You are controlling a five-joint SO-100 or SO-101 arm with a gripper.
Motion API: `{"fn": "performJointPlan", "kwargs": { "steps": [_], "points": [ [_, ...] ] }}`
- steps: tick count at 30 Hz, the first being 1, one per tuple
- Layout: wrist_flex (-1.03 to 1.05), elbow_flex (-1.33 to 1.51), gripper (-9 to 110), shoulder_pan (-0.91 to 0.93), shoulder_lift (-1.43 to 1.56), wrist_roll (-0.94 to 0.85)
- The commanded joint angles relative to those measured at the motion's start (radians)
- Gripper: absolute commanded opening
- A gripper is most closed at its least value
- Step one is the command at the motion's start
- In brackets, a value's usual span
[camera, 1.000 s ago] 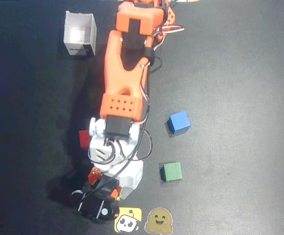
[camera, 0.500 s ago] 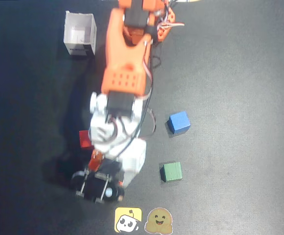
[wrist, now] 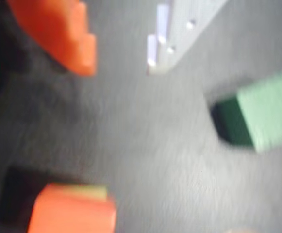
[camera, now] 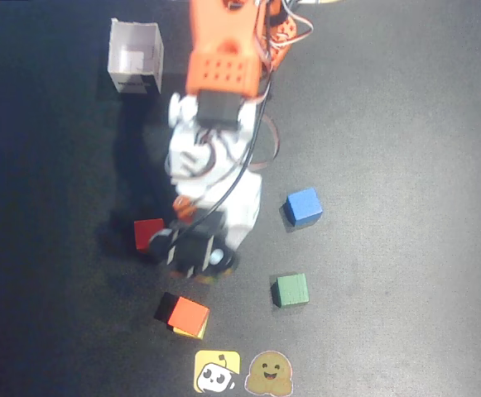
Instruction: Put the orange cube on top of the yellow cube.
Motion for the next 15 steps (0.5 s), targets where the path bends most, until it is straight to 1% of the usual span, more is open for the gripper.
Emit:
{"fn": "performJointPlan", "kwargs": {
  "steps": [1,3,8,15],
  "points": [
    [-0.023,0.095,5,-0.005,0.146,-0.035],
    [-0.021,0.147,3,-0.002,0.198,-0.067],
    [-0.020,0.279,2,0.002,0.347,-0.140],
    [0.020,0.422,2,-0.020,0.535,-0.178]
  ]
}}
